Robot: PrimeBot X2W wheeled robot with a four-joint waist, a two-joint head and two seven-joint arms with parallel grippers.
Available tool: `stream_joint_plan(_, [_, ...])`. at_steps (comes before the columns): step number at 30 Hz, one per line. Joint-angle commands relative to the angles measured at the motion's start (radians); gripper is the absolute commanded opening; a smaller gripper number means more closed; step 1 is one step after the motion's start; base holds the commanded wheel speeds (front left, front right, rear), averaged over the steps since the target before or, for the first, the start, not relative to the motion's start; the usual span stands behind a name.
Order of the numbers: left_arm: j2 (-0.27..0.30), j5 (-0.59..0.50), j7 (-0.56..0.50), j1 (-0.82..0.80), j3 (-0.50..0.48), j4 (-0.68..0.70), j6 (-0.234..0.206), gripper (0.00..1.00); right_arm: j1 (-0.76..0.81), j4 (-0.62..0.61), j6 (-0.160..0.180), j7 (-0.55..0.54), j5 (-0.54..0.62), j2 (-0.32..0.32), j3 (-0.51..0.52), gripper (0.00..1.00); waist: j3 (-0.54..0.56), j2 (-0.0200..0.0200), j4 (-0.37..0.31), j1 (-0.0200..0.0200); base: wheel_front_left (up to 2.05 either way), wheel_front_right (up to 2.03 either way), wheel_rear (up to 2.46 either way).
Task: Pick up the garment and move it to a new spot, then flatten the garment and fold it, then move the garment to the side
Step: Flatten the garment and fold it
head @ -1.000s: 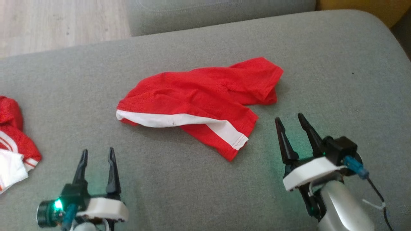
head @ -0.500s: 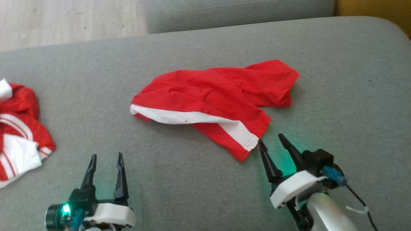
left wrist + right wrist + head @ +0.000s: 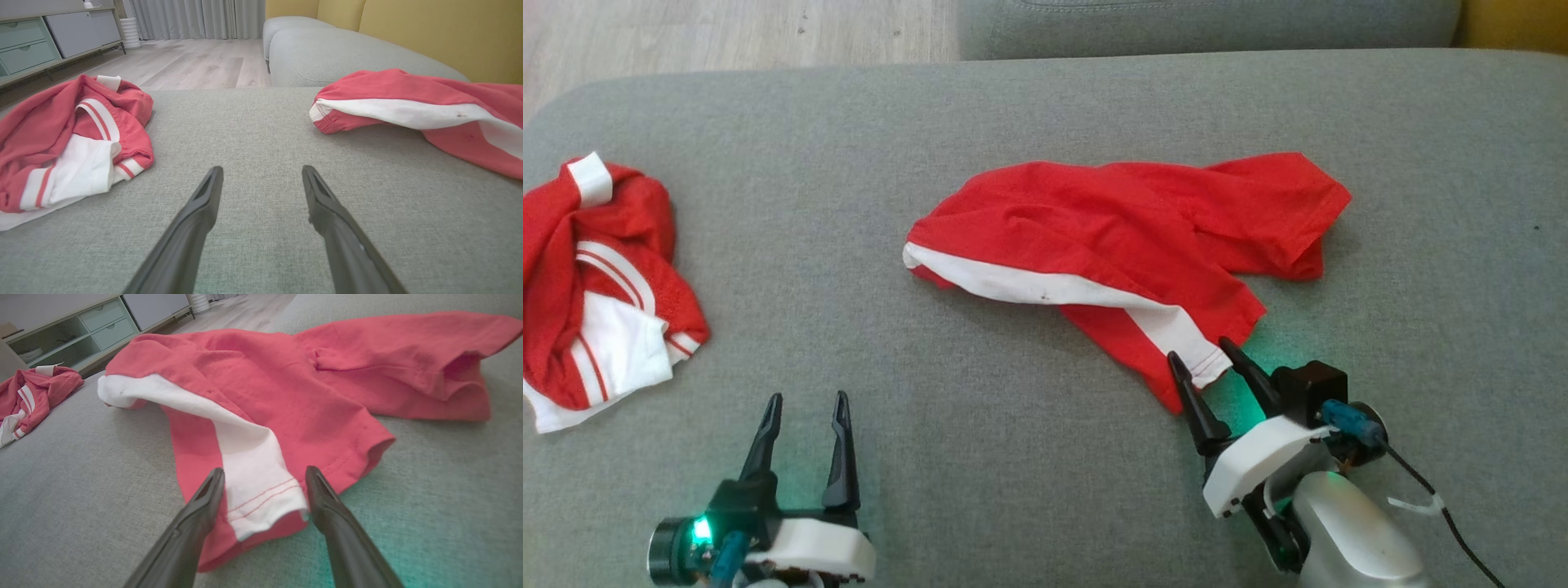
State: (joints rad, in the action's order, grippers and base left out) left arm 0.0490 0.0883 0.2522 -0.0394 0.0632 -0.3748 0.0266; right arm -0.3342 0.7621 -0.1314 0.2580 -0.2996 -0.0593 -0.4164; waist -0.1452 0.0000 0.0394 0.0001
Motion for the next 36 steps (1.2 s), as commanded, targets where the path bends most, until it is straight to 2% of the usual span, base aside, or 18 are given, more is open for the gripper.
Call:
stream_joint_plan(1, [0.001,0.004,0.009,-0.033,-0.025,0.024,-0.002,1.0,-0.012,-0.016,0.001,0.004,-0.001,0.009,-0.02,1.0,0.002,0.0,0.0,-0.0001,0.0,0.0,0.0])
stream_joint_plan(3, [0.001,0.009,0.009,-0.03,-0.021,0.024,-0.005,1.0,-0.007,-0.009,0.001,0.004,0.001,0.009,-0.022,1.0,0.005,0.0,-0.002,-0.0001,0.0,0.0,0.0])
stream_joint_plan(4, [0.001,0.011,0.009,-0.029,-0.019,0.023,-0.005,1.0,-0.004,-0.001,0.001,0.004,-0.001,0.009,-0.025,0.71,0.006,0.0,-0.003,-0.0001,0.0,0.0,0.0])
stream_joint_plan(5, [0.001,0.013,0.009,-0.029,-0.016,0.022,-0.006,1.0,-0.005,0.001,0.001,0.004,-0.002,0.009,-0.027,0.3,0.007,0.0,-0.005,-0.0001,0.0,0.0,0.0])
stream_joint_plan(6, [0.001,0.015,0.009,-0.029,-0.012,0.022,-0.006,1.0,-0.005,0.003,0.001,0.004,-0.002,0.009,-0.027,0.0,0.007,0.0,-0.008,-0.0001,0.0,0.0,0.0])
stream_joint_plan(11, [0.001,0.02,0.01,-0.035,0.007,0.026,-0.007,1.0,-0.005,-0.005,0.001,0.004,0.004,0.009,0.006,0.0,0.013,0.0,-0.023,-0.0001,0.0,0.0,0.0])
stream_joint_plan(16, [0.001,0.044,0.01,-0.035,0.029,0.038,-0.009,1.0,0.006,-0.101,0.001,0.004,0.059,-0.003,0.09,0.0,0.026,0.0,-0.049,-0.0001,0.0,0.0,0.0])
stream_joint_plan(21, [0.001,0.07,0.01,-0.04,0.051,0.048,0.0,1.0,0.023,-0.243,0.001,0.004,0.117,-0.065,0.151,0.0,0.04,0.0,-0.085,-0.0001,0.0,0.0,0.0])
stream_joint_plan(27, [0.001,0.085,0.01,-0.039,0.088,0.041,0.014,1.0,0.044,-0.402,0.001,0.004,0.17,-0.165,0.177,0.0,0.038,0.0,-0.134,-0.0001,0.0,0.0,0.0])
stream_joint_plan(32, [0.001,0.097,0.01,-0.044,0.117,0.026,0.018,1.0,0.03,-0.457,0.001,0.004,0.196,-0.227,0.188,0.0,0.024,0.0,-0.163,-0.0001,0.0,0.0,0.0])
stream_joint_plan(36, [0.001,0.097,0.01,-0.053,0.129,0.018,0.018,1.0,0.003,-0.48,0.001,0.004,0.227,-0.251,0.18,0.0,0.017,0.0,-0.17,-0.0001,0.0,0.0,0.0])
